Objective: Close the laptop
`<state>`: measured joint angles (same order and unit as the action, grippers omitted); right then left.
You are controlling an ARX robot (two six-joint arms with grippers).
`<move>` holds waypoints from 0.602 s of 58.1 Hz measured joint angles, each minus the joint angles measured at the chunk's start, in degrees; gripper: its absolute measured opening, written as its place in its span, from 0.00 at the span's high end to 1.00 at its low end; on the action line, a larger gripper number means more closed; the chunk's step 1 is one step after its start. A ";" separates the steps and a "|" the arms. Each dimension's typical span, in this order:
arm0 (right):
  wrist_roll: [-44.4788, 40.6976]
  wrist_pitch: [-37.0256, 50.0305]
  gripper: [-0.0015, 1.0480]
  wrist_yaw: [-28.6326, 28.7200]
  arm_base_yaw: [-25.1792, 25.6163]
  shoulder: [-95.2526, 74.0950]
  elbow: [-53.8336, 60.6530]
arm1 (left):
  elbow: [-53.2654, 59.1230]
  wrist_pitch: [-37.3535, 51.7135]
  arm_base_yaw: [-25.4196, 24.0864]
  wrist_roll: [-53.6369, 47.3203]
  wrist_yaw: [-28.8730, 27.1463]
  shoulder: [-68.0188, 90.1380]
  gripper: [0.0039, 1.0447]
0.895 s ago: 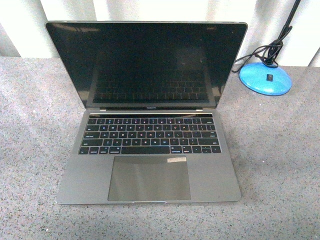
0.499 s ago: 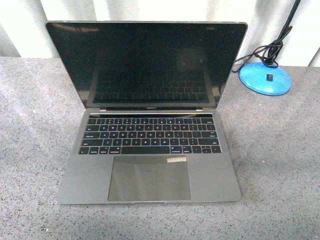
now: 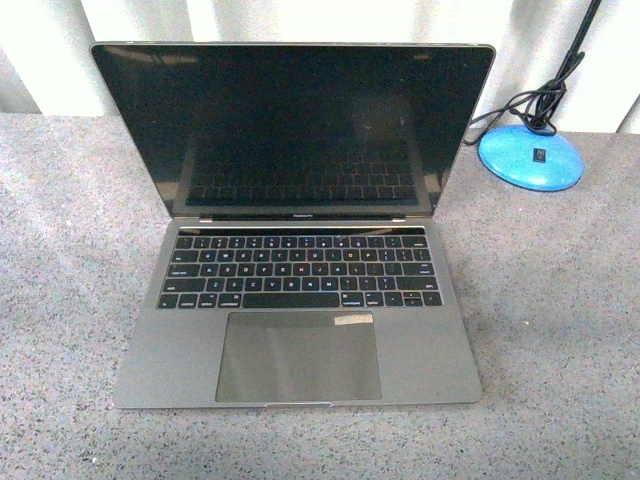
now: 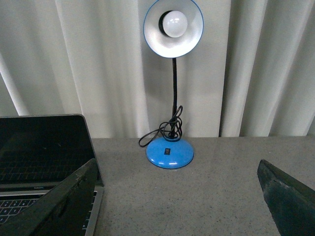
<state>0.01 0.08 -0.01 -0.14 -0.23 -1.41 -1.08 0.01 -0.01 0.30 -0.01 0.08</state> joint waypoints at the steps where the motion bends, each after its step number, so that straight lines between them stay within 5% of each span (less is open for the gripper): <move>1: 0.00 0.00 0.10 0.00 0.00 0.00 0.00 | 0.00 0.00 0.00 -0.02 0.00 0.00 0.06; 35: 0.00 0.00 0.10 0.00 0.00 0.00 0.00 | 0.00 0.00 0.00 -0.02 0.00 0.00 0.06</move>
<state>0.01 0.08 -0.01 -0.14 -0.23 -1.41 -1.08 0.01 -0.01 0.27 -0.01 0.08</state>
